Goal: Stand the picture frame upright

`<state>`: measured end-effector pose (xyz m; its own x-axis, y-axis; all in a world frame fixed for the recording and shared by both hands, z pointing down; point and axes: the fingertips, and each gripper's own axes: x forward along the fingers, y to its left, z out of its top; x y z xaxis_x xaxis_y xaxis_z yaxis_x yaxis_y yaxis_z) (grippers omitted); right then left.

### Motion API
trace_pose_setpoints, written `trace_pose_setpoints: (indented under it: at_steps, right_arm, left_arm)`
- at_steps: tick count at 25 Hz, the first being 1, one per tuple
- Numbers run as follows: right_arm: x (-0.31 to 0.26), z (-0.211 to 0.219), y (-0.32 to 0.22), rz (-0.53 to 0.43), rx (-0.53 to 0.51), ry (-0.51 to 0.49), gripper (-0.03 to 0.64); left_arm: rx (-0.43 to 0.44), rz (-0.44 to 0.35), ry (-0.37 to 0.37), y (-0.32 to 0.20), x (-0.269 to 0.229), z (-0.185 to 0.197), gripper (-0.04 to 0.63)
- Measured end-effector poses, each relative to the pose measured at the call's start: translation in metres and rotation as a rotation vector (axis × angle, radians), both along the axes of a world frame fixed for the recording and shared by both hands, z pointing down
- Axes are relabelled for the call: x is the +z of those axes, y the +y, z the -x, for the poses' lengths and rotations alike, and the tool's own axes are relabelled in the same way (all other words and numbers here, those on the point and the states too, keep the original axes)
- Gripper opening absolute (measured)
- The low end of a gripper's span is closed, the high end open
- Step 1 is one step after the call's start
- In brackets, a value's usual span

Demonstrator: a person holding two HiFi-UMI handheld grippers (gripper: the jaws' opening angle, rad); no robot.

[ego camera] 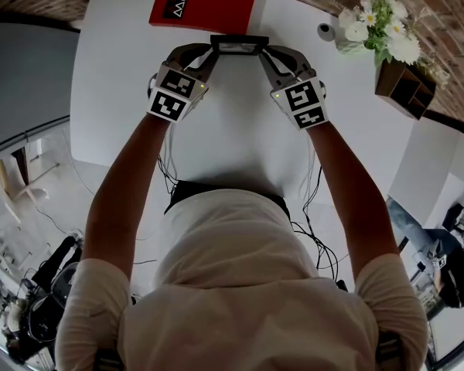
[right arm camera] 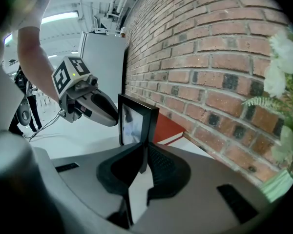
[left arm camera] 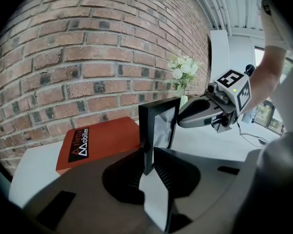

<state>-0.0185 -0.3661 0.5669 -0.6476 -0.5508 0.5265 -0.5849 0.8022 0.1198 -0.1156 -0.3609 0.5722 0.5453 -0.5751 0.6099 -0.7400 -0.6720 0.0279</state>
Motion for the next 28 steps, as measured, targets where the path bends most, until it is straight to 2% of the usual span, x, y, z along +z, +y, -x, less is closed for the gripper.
trace_pose_setpoints:
  at_steps: [20,28]
  right_arm:
    - [0.001,-0.013,0.014,0.037,0.04,-0.017,0.034]
    - [-0.013,-0.03,0.047,0.033,0.039,-0.041,0.034]
  left_arm:
    - [-0.04,0.012,-0.008,0.012,-0.002,0.009,0.077]
    - [-0.117,0.005,0.021,0.045,-0.015,0.011,0.078]
